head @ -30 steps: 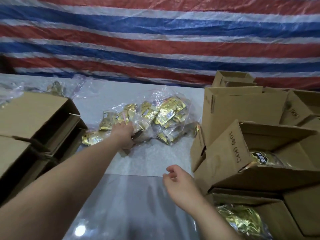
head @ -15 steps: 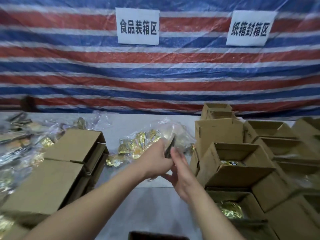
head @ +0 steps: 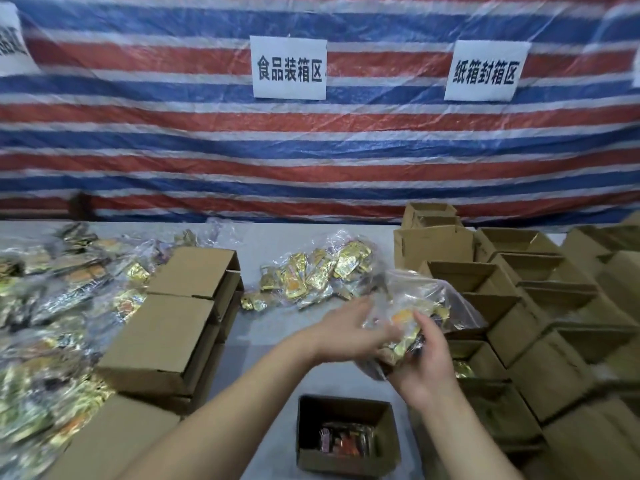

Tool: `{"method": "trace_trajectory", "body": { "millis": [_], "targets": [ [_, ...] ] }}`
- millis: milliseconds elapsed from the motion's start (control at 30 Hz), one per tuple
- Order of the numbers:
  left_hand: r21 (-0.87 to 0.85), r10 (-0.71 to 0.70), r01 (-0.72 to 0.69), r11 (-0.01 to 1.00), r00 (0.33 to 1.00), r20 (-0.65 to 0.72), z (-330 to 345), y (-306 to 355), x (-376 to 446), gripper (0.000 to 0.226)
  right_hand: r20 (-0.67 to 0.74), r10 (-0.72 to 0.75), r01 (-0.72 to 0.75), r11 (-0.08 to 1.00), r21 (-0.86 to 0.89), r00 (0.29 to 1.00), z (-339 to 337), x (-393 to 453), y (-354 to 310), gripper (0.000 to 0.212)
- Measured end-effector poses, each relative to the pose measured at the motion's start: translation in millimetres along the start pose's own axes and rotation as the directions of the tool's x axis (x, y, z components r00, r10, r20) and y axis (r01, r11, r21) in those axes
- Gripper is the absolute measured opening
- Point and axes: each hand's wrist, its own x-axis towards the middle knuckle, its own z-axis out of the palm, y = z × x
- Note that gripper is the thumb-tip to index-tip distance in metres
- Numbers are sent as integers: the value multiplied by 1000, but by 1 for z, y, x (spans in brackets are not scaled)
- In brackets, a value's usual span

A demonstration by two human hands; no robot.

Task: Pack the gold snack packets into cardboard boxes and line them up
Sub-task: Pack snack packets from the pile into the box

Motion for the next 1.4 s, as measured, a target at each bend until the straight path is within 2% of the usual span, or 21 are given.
{"method": "trace_trajectory", "body": {
  "millis": [33,67,100,200,267,333,400,467,567,600,700,800,867,933,1067,1133,1200,1300,1333,1400],
  "targets": [
    [-210,-64,56,976,998,-29,2,-15,-7,77,-49,-31,31,1000,5,998,-7,-4,-3,57],
    [-337,-143,113,935,987,-66,9,-35,-12,69,-84,-60,60,998,3,995,-13,-8,-5,52],
    [-359,-218,170,918,971,-99,19,-56,-17,63,-99,-85,83,996,-17,992,-19,-13,-7,46],
    [-199,-386,363,910,918,-92,66,-122,-23,57,-75,-75,59,978,-198,994,-25,-20,-7,28],
    [-141,-434,421,896,898,-76,99,-154,-26,50,-36,-37,19,917,-398,999,-26,-20,0,33],
    [-162,-439,421,892,893,-97,120,-173,-30,28,36,-30,47,744,-666,999,-31,-13,10,45],
    [-240,-439,397,886,886,-153,130,-181,-32,12,161,42,124,463,-878,986,-32,-5,22,44],
    [-292,-426,366,884,888,-176,130,-180,-34,11,195,213,145,228,-963,957,-36,4,40,34],
    [-324,-406,342,882,901,-154,128,-178,-37,12,95,383,142,-96,-985,919,-52,20,69,19],
    [-323,-405,341,883,901,-157,128,-177,-37,14,56,415,132,-157,-979,908,-57,25,77,20],
    [-287,-414,357,889,894,-172,132,-179,-35,16,18,479,150,-238,-959,877,-67,41,102,23],
    [-273,-412,359,892,896,-167,137,-182,-34,17,12,493,239,-402,-884,870,-74,53,123,39],
    [-252,-405,357,899,899,-169,140,-183,-35,18,-34,481,237,-489,-839,876,-79,58,130,54],
    [-226,-414,372,900,892,-183,141,-185,-33,18,-58,497,213,-471,-856,866,-80,61,129,60],
    [-216,-453,414,884,872,-183,141,-185,-31,18,-37,502,53,-165,-985,864,-81,57,110,57],
    [-217,-450,410,886,873,-186,142,-184,-31,19,-5,414,37,-93,-995,910,-84,53,102,43],
    [-222,-447,405,887,874,-193,141,-184,-30,20,-18,352,37,-151,-988,936,-84,50,104,11],
    [-211,-440,401,891,877,-194,143,-185,-29,19,-152,497,6,-301,-954,855,-81,46,123,34],
    [-197,-435,399,896,878,-199,144,-185,-29,18,-192,517,-20,-320,-947,834,-80,47,129,39],
    [-182,-430,397,900,878,-211,148,-186,-30,17,-243,537,-93,-291,-952,808,-73,48,133,43]
  ]
}}
